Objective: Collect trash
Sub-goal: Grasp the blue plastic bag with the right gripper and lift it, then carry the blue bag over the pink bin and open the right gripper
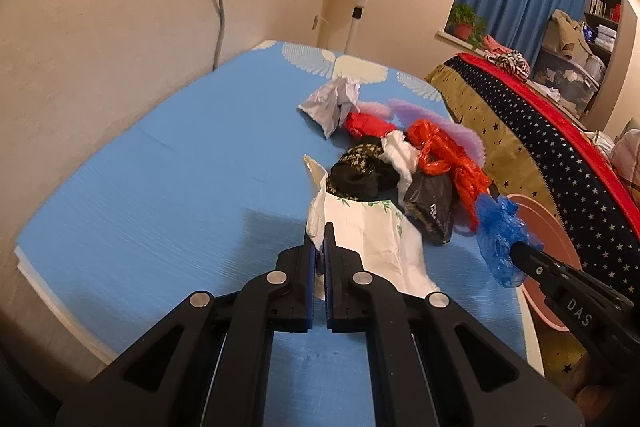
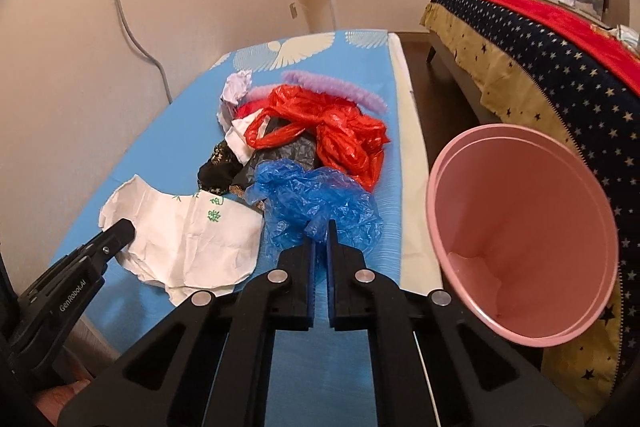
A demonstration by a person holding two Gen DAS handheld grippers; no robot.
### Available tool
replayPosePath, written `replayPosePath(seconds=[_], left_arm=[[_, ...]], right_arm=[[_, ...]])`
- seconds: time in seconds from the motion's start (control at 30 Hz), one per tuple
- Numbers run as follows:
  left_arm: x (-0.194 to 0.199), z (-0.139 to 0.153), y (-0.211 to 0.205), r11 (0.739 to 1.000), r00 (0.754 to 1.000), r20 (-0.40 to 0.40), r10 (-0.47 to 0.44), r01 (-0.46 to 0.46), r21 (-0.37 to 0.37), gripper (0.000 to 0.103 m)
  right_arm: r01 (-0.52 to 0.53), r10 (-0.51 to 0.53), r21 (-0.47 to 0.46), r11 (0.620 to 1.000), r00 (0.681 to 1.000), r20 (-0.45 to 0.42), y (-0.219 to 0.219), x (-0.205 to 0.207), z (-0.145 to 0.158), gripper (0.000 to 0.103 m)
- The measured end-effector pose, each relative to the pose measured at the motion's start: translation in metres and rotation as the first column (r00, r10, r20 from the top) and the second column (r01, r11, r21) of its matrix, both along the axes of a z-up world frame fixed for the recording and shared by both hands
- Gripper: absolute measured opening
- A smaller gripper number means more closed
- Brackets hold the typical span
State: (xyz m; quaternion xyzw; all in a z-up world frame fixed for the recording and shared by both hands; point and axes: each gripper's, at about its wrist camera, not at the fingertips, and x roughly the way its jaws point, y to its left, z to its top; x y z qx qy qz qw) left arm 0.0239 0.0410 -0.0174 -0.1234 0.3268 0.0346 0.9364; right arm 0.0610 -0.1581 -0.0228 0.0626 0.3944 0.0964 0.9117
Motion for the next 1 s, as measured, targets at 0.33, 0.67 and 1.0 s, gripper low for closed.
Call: replayPosePath(seconds=[0.33,0.67,1.0], left_arm=[[-0.021,0.020,-0.009,0.999,0.997,0.062,-0.037,0.036,0.017,0.003],[-0.035,0.038,-0.019,0.996,0.990,0.113,-0.085,0.084,0.018,0.003],[-0.027,0.048,-0.051,0.986,0.977,0.136,-0.166,0.163,0.035,0.003]], right_arm=[[0.026,-0.026,-0.002,1.000,0.997,0.070,-0.011,-0.026,0.028,0.004],[0.073,-0.072,-0.002,0.997,0.990,0.123,-0.028,-0.041,0.051,0.004],[0.169,-0.168,0.009,0.986,0.972,0.166,-0.065,-0.041,0.071,0.004]])
